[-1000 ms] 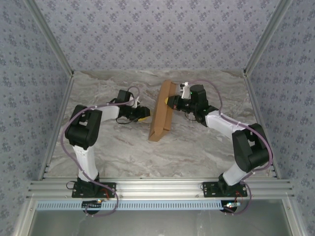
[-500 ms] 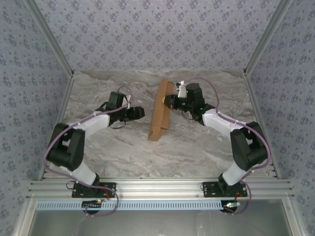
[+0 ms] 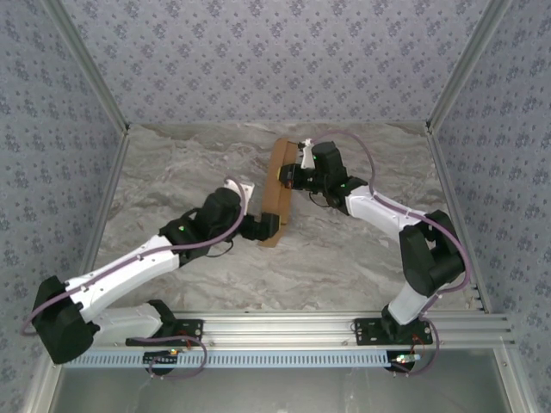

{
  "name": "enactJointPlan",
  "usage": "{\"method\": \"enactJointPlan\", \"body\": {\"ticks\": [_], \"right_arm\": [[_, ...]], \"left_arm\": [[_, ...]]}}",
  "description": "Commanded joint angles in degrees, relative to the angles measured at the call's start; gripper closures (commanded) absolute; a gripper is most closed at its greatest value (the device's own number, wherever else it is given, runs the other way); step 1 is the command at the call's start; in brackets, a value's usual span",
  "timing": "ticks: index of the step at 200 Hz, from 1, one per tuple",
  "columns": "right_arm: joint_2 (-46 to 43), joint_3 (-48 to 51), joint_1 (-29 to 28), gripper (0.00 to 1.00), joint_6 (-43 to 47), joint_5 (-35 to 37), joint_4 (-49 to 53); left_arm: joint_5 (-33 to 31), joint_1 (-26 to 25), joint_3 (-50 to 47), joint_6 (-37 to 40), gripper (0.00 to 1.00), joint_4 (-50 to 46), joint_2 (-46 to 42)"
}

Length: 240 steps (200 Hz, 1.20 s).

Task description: Fold the paper box

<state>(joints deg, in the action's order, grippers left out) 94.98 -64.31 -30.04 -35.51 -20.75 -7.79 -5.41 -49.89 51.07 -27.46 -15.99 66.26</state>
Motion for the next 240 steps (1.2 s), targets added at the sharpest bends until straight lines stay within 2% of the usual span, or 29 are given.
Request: {"method": "enactJointPlan", "body": {"ticks": [1, 54, 133, 177, 240], "right_arm": [[3.4, 0.5, -1.2, 1.00, 2.2, 3.3, 8.1], [3.5, 0.2, -1.7, 1.00, 2.0, 3.5, 8.1], [2.9, 0.3, -1.7, 1.00, 2.2, 3.7, 8.3], [2.7, 0.1, -1.6, 1.00, 2.2, 3.7, 8.4], [3.3, 0.1, -2.0, 1.00, 2.0, 3.7, 7.9]], "left_arm": [[-12.5, -3.3, 5.3, 0.3, 0.01, -7.7, 3.9], [-17.0, -6.3, 11.0, 0.5, 0.01, -9.5, 11.6], [-12.3, -6.2, 13.9, -1.2, 0.01, -7.4, 17.9], [-11.6, -6.3, 12.9, -2.6, 0.01, -5.5, 16.0], [-14.7, -7.1, 12.1, -3.5, 0.01, -5.2, 14.9]]}}
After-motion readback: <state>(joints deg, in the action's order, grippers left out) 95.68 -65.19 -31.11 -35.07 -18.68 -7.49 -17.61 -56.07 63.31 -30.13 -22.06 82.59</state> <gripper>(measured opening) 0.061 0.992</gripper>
